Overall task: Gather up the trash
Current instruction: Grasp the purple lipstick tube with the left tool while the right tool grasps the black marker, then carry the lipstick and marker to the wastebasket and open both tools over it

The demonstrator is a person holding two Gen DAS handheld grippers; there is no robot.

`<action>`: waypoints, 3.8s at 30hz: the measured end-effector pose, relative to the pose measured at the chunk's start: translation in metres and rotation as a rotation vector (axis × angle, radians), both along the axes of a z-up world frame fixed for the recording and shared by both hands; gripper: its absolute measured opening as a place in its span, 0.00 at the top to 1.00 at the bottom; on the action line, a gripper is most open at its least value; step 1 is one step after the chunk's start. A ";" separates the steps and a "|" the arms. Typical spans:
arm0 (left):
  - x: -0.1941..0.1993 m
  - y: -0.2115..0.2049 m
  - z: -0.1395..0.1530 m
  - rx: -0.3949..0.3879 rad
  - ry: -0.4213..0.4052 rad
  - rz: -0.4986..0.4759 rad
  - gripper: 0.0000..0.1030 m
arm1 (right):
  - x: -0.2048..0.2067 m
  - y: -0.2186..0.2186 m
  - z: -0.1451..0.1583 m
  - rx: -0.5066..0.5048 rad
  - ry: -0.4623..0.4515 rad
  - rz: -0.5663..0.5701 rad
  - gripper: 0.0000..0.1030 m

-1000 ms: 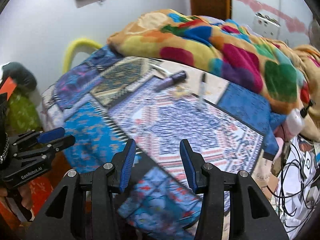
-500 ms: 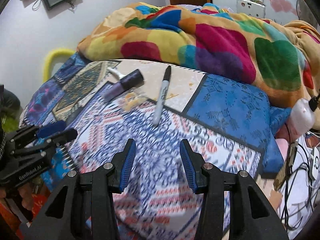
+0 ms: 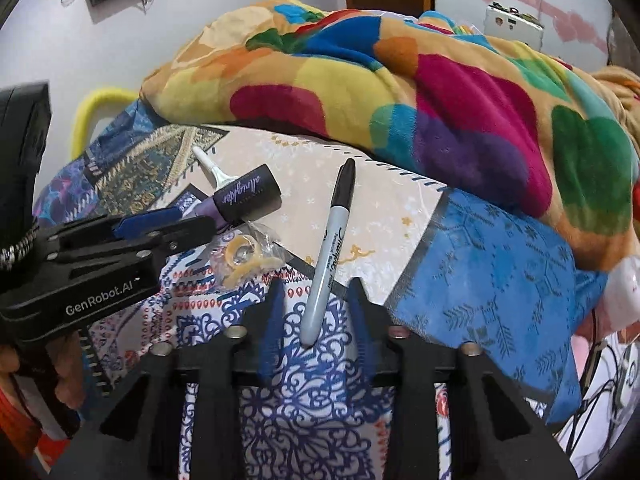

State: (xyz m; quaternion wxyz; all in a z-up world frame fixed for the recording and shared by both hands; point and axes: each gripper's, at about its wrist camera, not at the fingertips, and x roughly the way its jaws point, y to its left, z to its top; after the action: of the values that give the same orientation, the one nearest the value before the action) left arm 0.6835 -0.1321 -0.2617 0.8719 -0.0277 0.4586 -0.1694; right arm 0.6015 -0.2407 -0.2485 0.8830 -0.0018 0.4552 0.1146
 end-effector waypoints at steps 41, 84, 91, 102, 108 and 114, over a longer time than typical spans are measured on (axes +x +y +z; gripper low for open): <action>-0.119 -0.002 0.000 0.135 0.053 0.011 0.62 | -0.069 -0.028 -0.006 -0.023 0.081 0.047 0.84; -0.309 0.152 0.139 0.076 -0.128 0.264 0.75 | -0.215 0.127 0.139 0.016 -0.190 0.320 0.90; -0.352 0.205 0.131 0.090 -0.114 0.344 0.75 | -0.243 0.180 0.136 0.032 -0.184 0.418 0.90; -0.413 0.299 0.086 0.073 -0.038 0.535 0.75 | -0.273 0.278 0.099 0.040 -0.091 0.599 0.90; -0.434 0.350 0.036 0.017 0.072 0.630 0.75 | -0.281 0.323 0.067 0.018 -0.017 0.668 0.90; -0.447 0.378 -0.020 0.005 0.182 0.691 0.75 | -0.280 0.356 0.024 -0.033 0.085 0.705 0.90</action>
State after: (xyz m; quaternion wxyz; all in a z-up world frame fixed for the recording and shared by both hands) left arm 0.2368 0.2459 -0.2817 0.8332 -0.1942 0.4985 0.1399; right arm 0.3218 0.1151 -0.2245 0.7691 -0.1682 0.4648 0.4051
